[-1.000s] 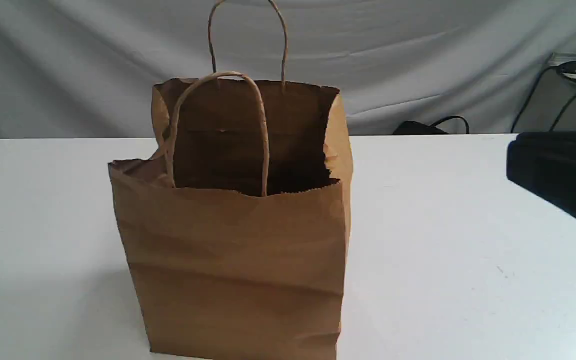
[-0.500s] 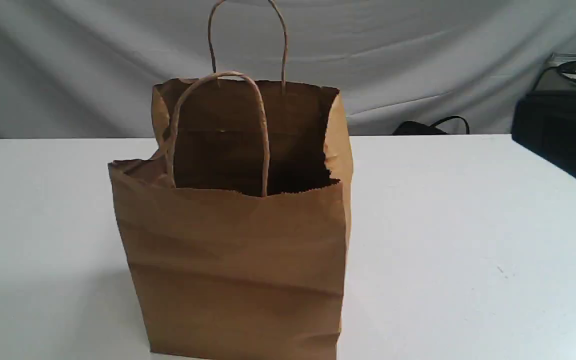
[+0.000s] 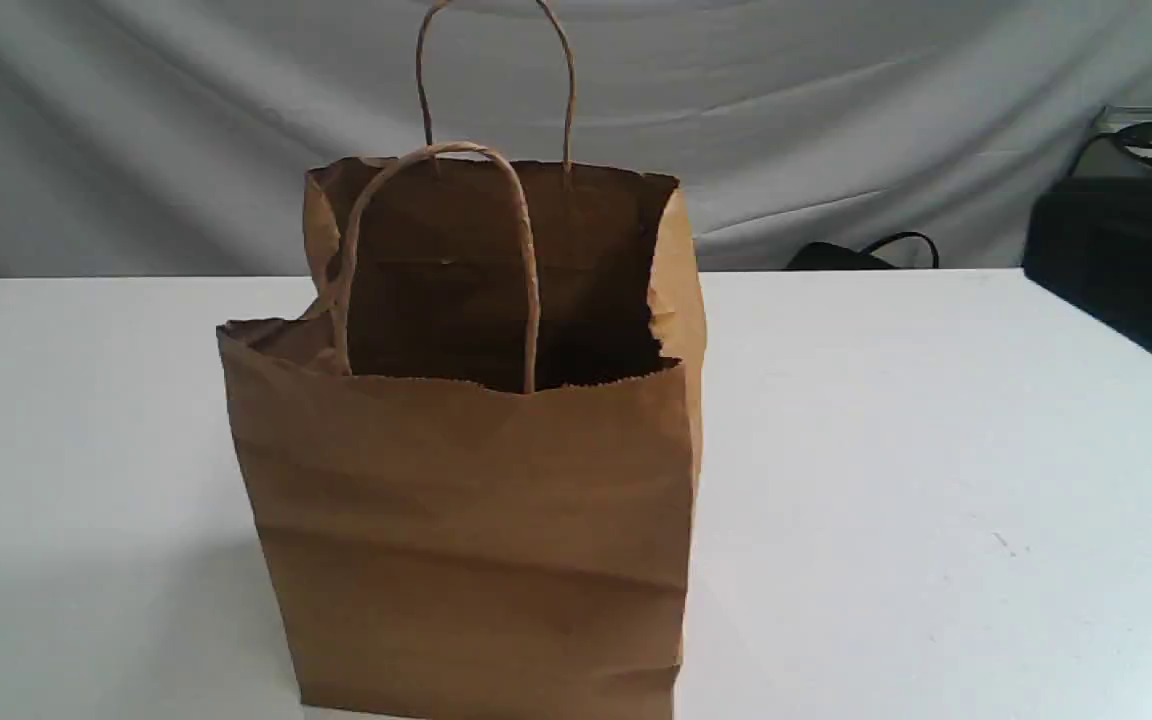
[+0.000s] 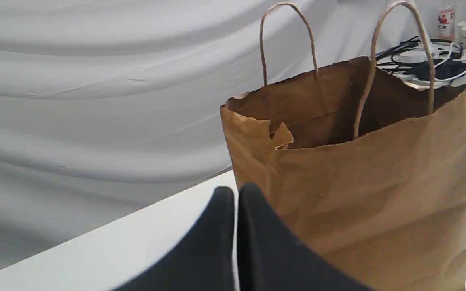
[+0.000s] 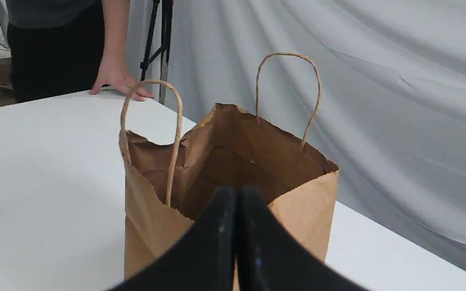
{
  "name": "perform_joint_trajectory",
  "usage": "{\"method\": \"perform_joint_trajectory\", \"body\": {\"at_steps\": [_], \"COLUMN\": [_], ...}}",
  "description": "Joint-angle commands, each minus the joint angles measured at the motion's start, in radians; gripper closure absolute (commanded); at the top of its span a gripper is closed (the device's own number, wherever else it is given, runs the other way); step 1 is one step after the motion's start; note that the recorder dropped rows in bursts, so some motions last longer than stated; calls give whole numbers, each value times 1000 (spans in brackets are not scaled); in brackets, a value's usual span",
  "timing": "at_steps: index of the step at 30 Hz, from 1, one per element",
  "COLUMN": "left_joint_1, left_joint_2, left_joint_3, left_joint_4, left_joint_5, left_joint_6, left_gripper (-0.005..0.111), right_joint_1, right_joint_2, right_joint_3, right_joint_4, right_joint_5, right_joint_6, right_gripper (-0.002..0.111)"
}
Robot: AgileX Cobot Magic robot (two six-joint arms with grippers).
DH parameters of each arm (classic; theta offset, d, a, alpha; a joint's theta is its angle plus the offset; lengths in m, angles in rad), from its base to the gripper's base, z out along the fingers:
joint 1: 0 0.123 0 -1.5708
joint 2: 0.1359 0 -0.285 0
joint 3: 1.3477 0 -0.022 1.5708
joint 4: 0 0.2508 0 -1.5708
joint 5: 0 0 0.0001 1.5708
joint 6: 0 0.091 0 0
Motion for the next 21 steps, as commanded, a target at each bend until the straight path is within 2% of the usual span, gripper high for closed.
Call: {"method": "perform_joint_trajectory", "body": {"at_steps": [1, 3, 8, 13, 17, 21], "left_joint_1": [1, 1, 1, 1, 1, 1], "left_joint_2": [-3, -3, -3, -3, -3, -3], "left_joint_3": [8, 8, 8, 8, 8, 8], "left_joint_4": [-6, -6, -6, -6, -6, -6], "left_joint_5": [-18, -18, -18, -18, -18, -18], "left_joint_6": [-14, -14, -14, -14, -14, -14], "left_gripper": [107, 107, 107, 107, 107, 107], "right_joint_1": [1, 1, -15, -160, -286, -385], "right_joint_2": [-4, -4, -9, -47, -128, -238], "right_joint_3": [2, 2, 2, 107, 277, 416], "right_joint_4": [-3, -54, 2, 86, 122, 125], "right_joint_5": [-13, -10, 3, -188, -356, -395], "right_joint_6": [0, 2, 10, 10, 13, 25], "right_gripper": [108, 108, 108, 108, 108, 108]}}
